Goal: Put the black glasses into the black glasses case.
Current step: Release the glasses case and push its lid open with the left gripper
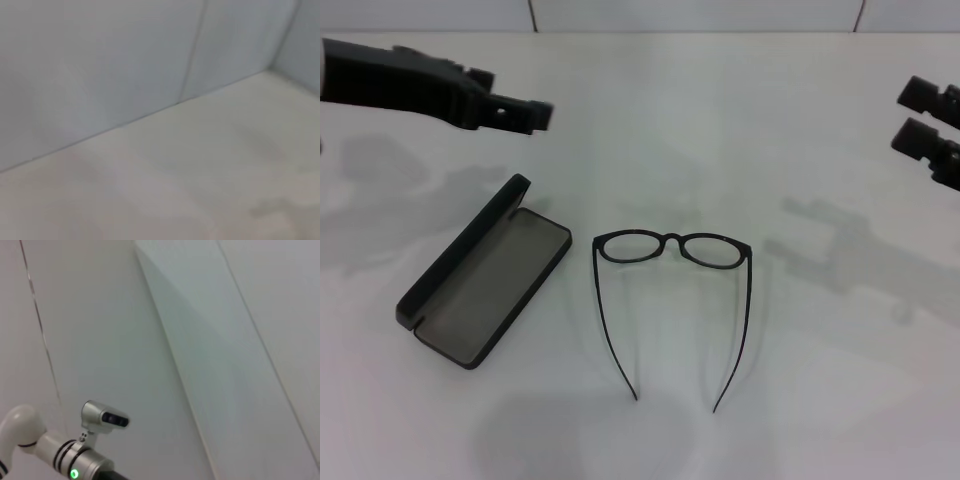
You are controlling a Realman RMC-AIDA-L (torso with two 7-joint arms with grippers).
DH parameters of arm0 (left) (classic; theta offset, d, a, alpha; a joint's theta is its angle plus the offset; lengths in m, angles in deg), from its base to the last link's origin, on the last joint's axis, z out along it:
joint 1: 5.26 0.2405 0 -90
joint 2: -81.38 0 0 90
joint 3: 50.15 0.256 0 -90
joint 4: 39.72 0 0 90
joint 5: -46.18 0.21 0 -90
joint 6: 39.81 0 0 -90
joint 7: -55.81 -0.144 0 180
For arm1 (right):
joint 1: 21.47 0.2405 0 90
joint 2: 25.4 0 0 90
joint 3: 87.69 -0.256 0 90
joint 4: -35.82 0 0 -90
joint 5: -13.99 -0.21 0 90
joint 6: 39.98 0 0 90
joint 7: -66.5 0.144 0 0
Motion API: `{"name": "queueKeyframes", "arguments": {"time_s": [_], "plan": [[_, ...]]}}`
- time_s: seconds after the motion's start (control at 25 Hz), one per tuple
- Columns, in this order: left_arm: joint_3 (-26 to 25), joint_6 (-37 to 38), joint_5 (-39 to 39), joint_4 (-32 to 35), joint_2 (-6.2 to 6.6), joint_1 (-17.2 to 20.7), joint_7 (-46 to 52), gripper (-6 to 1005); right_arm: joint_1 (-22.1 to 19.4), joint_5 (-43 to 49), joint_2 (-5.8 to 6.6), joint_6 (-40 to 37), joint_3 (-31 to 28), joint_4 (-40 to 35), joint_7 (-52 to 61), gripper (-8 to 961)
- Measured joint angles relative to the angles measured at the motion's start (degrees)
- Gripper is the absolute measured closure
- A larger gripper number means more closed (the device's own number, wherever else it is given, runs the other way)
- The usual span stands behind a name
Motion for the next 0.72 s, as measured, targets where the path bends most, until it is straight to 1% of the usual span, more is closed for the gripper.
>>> {"name": "queueKeyframes", "arguments": {"time_s": [0.12, 0.16, 0.2, 0.4, 0.52, 0.72], "plan": [[3.57, 1.23, 7.08, 1.69, -0.02, 0.00, 4.06, 263, -0.22, 0.00, -0.11, 0.08, -0.25, 0.03, -0.44, 239], [3.57, 1.23, 7.08, 1.69, -0.02, 0.00, 4.06, 266, -0.17, 0.00, -0.13, 0.22, -0.26, 0.10, -0.57, 239], [6.03, 2.13, 10.15, 1.33, -0.17, 0.03, 5.31, 270, -0.05, 0.00, -0.13, 0.34, -0.26, 0.17, -0.75, 240], [8.22, 2.38, 12.15, -0.60, -0.35, 0.50, 6.14, 289, 0.52, 0.00, -0.14, 0.52, -0.23, 0.24, -1.14, 241], [8.65, 2.26, 13.55, -2.11, -0.37, 0.57, 6.37, 301, 0.59, 0.00, -0.14, 0.76, -0.21, 0.10, -1.15, 242], [8.73, 1.72, 16.71, -6.53, -0.40, -0.67, 6.19, 314, 0.59, 0.03, -0.39, 1.52, -0.05, 0.09, -1.21, 243]]}}
